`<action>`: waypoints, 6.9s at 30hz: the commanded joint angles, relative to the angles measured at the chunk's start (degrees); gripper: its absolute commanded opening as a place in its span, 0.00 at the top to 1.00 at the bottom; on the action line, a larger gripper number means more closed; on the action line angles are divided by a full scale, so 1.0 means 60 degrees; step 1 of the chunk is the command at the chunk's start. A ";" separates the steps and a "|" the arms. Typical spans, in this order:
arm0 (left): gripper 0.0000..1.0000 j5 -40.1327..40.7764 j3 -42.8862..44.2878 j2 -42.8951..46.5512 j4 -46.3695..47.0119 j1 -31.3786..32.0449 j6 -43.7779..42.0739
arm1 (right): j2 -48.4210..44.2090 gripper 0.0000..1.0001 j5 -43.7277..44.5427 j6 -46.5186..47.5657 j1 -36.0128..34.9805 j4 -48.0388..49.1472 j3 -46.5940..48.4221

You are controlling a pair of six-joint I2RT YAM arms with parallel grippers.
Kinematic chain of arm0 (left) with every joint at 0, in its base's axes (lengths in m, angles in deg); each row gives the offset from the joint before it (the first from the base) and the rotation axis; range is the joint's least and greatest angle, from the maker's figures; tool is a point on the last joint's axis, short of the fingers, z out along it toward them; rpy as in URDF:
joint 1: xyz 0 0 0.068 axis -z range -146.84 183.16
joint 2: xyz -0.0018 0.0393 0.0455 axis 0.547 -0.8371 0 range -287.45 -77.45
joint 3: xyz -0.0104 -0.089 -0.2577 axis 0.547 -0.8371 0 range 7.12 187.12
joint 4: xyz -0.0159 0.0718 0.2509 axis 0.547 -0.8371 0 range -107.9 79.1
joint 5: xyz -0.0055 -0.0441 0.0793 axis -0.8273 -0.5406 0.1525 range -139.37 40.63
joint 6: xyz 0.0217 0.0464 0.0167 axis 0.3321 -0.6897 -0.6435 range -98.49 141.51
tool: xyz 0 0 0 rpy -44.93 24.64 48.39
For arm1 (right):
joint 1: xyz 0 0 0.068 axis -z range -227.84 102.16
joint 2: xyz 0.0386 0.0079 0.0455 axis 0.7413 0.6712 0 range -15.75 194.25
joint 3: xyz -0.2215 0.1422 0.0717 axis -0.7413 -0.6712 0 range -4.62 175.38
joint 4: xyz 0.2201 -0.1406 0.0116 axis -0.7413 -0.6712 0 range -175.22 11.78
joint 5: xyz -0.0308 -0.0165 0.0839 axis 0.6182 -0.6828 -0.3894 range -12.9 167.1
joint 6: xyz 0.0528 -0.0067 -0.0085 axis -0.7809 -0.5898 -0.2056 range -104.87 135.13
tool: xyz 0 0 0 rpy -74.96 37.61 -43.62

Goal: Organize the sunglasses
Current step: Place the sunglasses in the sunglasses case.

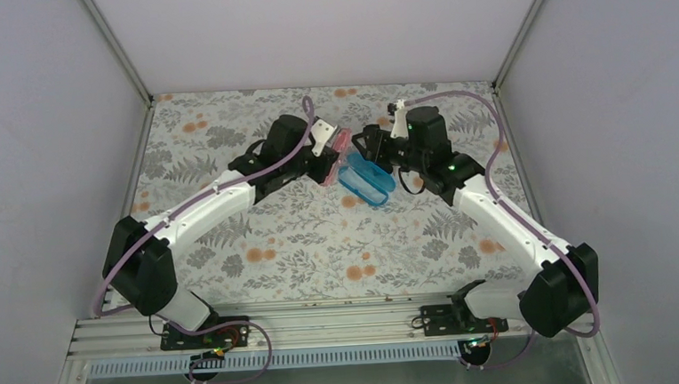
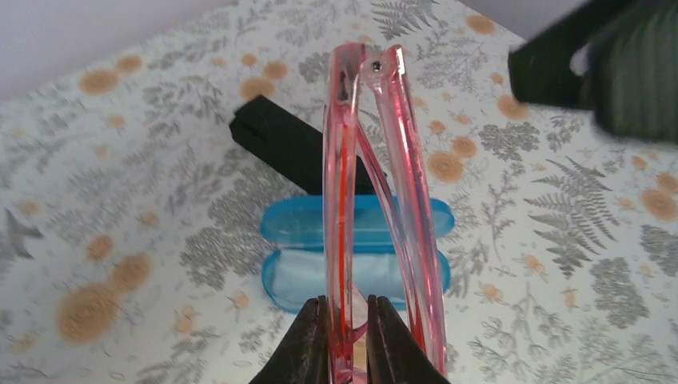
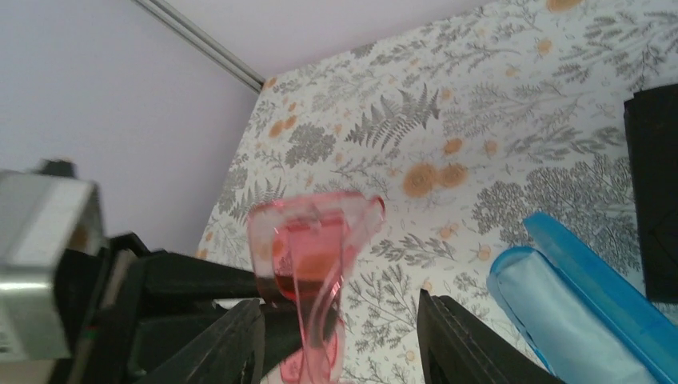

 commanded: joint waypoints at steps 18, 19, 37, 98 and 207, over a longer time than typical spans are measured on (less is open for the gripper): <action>0.90 -0.0038 0.0780 -0.0431 0.0340 0.0157 -0.2694 | 0.0637 0.57 -0.1504 -0.0015 0.0377 0.0488 0.0154; 0.90 -0.0060 0.0771 -0.0436 0.0326 0.0175 -0.2670 | 0.0698 0.58 -0.1607 -0.0039 0.0377 0.0623 0.0139; 0.89 -0.0125 0.0577 -0.0385 0.0193 0.0223 -0.2884 | 0.0752 0.70 -0.1201 -0.0151 0.0522 0.1255 -0.0194; 0.47 -0.1372 -0.0374 0.0706 0.6510 -0.0522 1.4854 | 0.1194 0.89 0.1900 0.3977 -0.0369 1.2543 -0.2342; 0.98 -0.7386 -0.2332 0.2160 0.6747 -0.1360 0.7646 | -0.0257 0.52 -0.7208 0.0419 0.1342 0.5623 -0.1420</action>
